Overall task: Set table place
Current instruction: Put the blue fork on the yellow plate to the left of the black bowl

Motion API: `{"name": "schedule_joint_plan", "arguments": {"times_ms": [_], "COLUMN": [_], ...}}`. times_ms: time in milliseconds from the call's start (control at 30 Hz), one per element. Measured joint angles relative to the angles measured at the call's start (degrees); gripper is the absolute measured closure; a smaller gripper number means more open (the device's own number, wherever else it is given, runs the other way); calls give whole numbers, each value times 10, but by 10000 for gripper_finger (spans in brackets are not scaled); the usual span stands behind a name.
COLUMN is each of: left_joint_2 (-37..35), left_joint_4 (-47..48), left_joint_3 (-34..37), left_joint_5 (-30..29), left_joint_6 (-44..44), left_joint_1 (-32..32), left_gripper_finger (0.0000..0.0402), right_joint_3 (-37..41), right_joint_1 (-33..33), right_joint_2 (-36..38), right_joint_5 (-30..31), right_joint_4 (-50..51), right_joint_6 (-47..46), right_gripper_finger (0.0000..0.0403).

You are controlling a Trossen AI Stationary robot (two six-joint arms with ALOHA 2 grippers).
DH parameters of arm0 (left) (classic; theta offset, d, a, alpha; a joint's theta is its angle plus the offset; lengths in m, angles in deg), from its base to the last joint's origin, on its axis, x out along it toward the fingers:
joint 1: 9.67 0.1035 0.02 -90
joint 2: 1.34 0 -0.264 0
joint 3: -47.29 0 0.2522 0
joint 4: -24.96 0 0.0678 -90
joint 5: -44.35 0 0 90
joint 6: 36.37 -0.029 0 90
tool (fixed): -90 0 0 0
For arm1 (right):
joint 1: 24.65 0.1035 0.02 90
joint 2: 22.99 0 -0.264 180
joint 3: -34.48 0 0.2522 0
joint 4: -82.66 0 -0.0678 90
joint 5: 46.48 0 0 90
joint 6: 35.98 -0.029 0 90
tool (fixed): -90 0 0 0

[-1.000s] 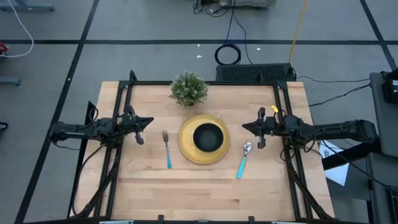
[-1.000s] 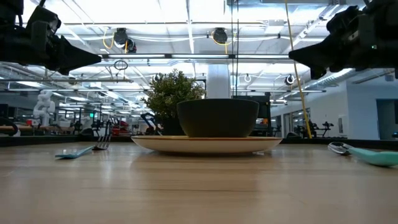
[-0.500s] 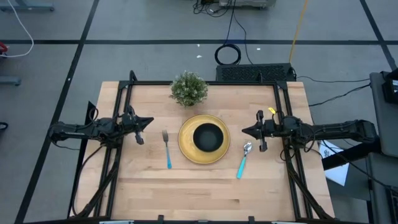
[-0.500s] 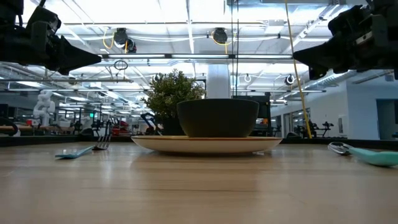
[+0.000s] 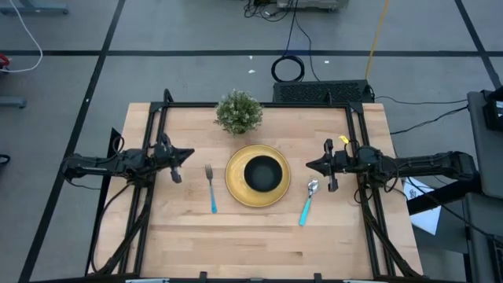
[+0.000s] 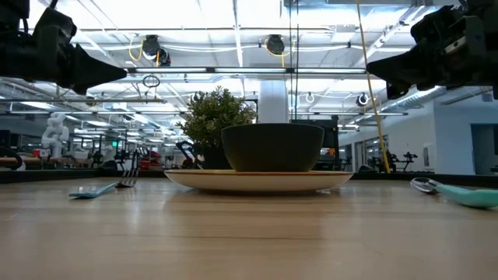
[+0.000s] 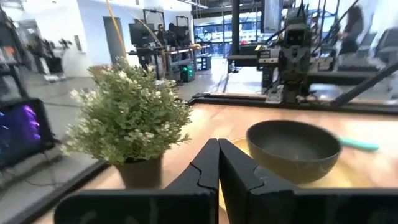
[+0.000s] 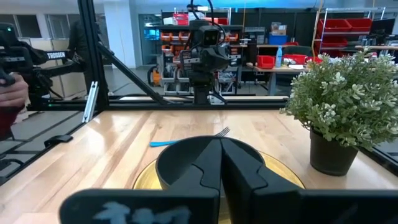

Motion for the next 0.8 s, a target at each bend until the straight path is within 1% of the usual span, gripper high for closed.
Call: {"name": "schedule_joint_plan", "arguments": {"times_ms": [167, 300, 333, 433, 467, 600, 700, 800], "left_joint_2": [0, 8, 13, 43, 55, 104, 140, 169], "left_joint_4": [-64, -62, -64, -69, -70, -68, -50, -5], "left_joint_3": [-12, -35, -42, -63, -72, -118, -161, -215], "left_joint_5": [70, 103, 119, 178, 188, 186, 173, 149], "left_joint_6": [14, 61, 71, 66, 62, 59, 36, 27], "left_joint_1": [0, -2, -2, -2, -2, -2, -2, -2], "left_gripper_finger": [394, 394, 394, 394, 394, 394, 394, 394], "right_joint_3": [0, 0, 0, 0, 0, 0, 0, 0], "right_joint_1": [0, 0, 0, 0, 0, 0, 0, 0], "right_joint_2": [0, 0, 0, 0, 0, 0, 0, 0], "right_joint_5": [0, 1, 1, 1, 1, 1, 1, 1], "right_joint_4": [2, 3, 3, 4, 4, 5, 6, 5], "right_joint_6": [0, 0, 0, 0, 0, 0, 0, -1], "right_gripper_finger": [403, 403, 403, 403, 403, 403, 403, 403]}}
